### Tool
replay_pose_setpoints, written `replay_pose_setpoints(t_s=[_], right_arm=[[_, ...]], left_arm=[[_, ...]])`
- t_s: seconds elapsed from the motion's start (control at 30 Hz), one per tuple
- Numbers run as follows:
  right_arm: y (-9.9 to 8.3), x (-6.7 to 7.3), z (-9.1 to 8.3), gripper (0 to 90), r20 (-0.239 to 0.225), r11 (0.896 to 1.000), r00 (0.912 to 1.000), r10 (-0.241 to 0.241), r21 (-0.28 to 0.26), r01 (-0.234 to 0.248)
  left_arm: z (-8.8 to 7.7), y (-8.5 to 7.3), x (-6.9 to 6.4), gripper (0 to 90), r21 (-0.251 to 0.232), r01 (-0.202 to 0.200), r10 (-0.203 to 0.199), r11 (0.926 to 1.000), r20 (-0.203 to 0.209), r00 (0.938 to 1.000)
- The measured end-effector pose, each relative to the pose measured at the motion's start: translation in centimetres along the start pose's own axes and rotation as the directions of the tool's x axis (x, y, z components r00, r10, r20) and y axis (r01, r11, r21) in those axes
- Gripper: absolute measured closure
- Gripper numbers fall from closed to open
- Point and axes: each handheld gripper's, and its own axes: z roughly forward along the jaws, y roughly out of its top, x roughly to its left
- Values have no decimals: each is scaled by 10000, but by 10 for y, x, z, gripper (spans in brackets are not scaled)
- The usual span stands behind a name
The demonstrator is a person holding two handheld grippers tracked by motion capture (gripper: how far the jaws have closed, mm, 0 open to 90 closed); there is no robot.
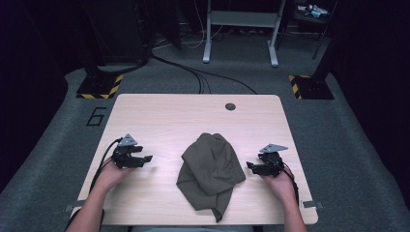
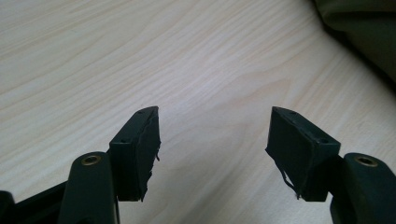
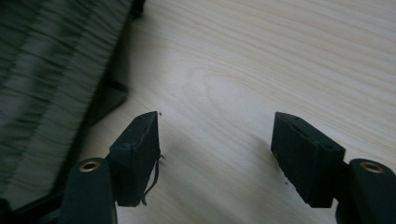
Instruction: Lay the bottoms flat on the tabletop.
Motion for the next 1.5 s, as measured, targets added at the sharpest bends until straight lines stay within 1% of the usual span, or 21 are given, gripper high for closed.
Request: replay_pose_setpoints(t_s=[0.1,0.13,0.17,0.23,0.3,0.37,0.4,0.43,0.47,0.5,0.53,0.6,0.63,0.77,0.8,0.97,1.0,1.2,1.33,1.37,1.5], right_arm=[[4,8,-3,343,-179,9997,9997,-180,-144,177],[4,8,-3,343,-179,9997,9997,-180,-144,177],[7,16,-4,345,-389,9992,9990,-241,-322,228],[9,23,-6,351,-310,9977,9978,-592,-342,581],[11,27,-8,351,-315,9972,9974,-644,-412,631],[14,32,-10,351,-497,9960,9966,-662,-628,631],[15,39,-11,351,-625,9946,9945,-844,-657,803],[15,42,-11,351,-691,9946,9943,-815,-702,766],[16,44,-12,350,-824,9929,9916,-998,-731,938],[16,44,-12,350,-824,9929,9916,-998,-731,938],[15,50,-11,350,-1063,9938,9903,-898,-750,820],[15,53,-10,349,-1167,9944,9894,-864,-707,785],[14,59,-6,349,-1407,9944,9853,-973,-552,903],[14,68,6,346,-1344,9921,9830,-1251,-300,1222],[14,69,9,345,-1273,9928,9846,-1195,-193,1180],[14,74,18,332,-983,9940,9892,-1086,24,1093],[15,76,22,326,-800,9942,9910,-1076,-14,1078],[20,81,32,326,-394,9966,9960,-807,-186,800],[22,82,38,330,-374,9970,9968,-711,-344,698],[23,82,41,332,-376,9974,9974,-608,-419,592],[26,82,45,332,-383,9976,9981,-490,-511,470]], left_arm=[[0,1,-2,341,18,-70,70,10000,-1,10000],[-1,2,-2,341,-29,34,-34,10000,82,10000],[-2,3,-3,340,-67,36,-35,10000,111,9999],[-5,6,-6,336,-217,78,-75,9997,156,9999],[-6,8,-7,335,-238,-43,46,9997,144,9999],[-8,9,-10,334,-226,-210,213,9995,131,9997],[-9,10,-11,334,-181,-300,303,9994,152,9994],[-10,10,-13,333,-215,-285,290,9994,223,9993],[-10,10,-13,332,-215,-285,290,9994,223,9993],[-11,10,-13,332,-199,-261,266,9995,281,9993],[-12,11,-15,331,-288,-236,245,9993,317,9992],[-13,11,-16,331,-361,-247,259,9990,329,9991],[-14,13,-18,330,-457,-235,252,9987,369,9990],[-16,18,-22,331,-441,-435,453,9981,391,9982],[-17,20,-23,331,-478,-583,601,9972,379,9975],[-16,28,-29,332,-435,-647,669,9970,508,9965],[-15,30,-31,332,-463,-719,745,9963,565,9956],[-12,40,-42,332,-338,-1076,1103,9936,900,9898],[-12,46,-47,333,-376,-1100,1135,9932,1094,9875],[-13,50,-51,336,-488,-1174,1226,9919,1249,9846],[-13,56,-55,336,-591,-1098,1169,9922,1354,9839]])
